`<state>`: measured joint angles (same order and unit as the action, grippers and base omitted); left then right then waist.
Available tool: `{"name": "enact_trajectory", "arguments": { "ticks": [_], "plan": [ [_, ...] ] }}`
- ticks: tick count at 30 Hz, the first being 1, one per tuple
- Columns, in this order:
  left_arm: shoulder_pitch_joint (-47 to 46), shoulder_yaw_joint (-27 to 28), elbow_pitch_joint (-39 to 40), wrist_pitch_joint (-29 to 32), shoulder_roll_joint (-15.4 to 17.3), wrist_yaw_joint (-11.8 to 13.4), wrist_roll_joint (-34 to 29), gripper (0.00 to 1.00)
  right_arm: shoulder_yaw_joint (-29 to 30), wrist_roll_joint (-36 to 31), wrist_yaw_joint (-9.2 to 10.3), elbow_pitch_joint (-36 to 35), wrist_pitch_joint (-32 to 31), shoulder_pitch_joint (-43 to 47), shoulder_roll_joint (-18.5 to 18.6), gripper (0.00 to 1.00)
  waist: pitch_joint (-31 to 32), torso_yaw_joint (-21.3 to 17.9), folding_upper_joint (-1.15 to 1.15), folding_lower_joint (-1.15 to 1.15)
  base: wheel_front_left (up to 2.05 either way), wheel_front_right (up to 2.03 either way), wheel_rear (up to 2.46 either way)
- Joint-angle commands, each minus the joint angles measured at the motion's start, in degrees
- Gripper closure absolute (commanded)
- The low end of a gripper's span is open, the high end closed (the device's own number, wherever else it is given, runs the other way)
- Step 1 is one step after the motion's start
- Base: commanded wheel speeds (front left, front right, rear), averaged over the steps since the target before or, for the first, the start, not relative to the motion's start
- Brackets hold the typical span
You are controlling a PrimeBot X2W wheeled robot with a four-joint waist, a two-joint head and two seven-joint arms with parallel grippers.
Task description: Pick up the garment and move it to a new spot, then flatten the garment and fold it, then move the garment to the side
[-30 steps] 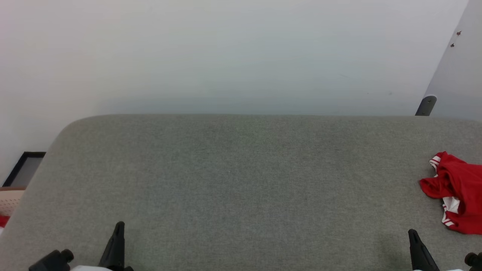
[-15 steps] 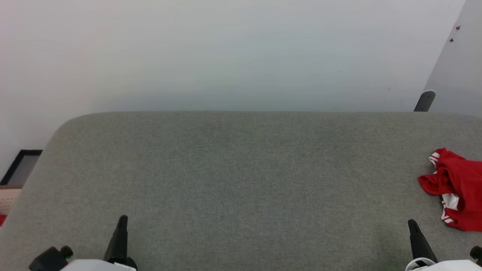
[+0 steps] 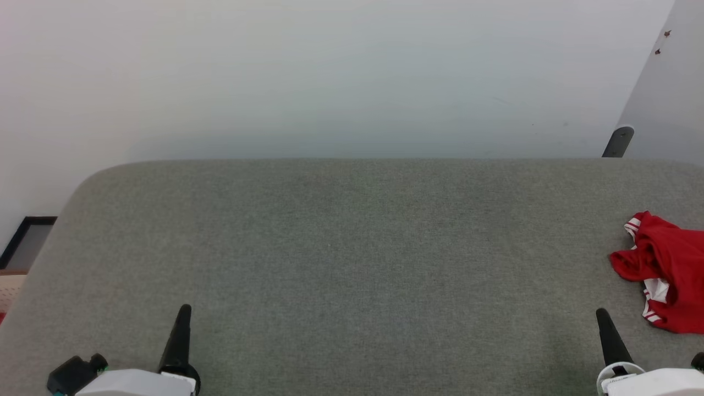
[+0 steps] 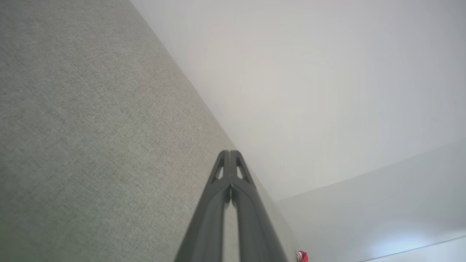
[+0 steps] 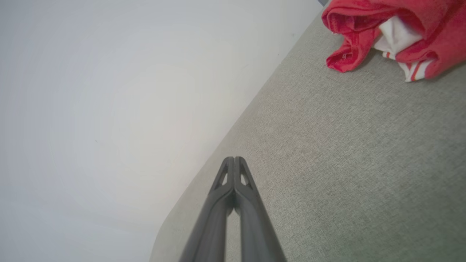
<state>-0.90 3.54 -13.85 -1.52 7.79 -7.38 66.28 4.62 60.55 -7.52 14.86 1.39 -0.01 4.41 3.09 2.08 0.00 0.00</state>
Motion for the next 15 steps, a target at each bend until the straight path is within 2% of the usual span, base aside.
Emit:
{"name": "enact_trajectory", "arguments": {
  "ticks": [1, 15],
  "plan": [
    [-1.18, 0.39, 0.39, 0.44, 0.05, -0.1, 1.45, 1.0, 0.22, 1.62, 0.02, -0.65, -0.39, -1.47, -0.05, 1.0, -0.08, -0.06, 0.0, 0.0, 0.0, 0.0, 0.0],
    [-2.5, 1.16, 0.24, 2.54, -1.32, -0.12, 8.22, 1.0, 0.73, 9.9, 0.03, -0.73, -2.5, -2.87, -0.48, 1.0, -0.79, -0.51, 0.0, 0.0, 0.0, 0.0, 0.0]
  ]
}}
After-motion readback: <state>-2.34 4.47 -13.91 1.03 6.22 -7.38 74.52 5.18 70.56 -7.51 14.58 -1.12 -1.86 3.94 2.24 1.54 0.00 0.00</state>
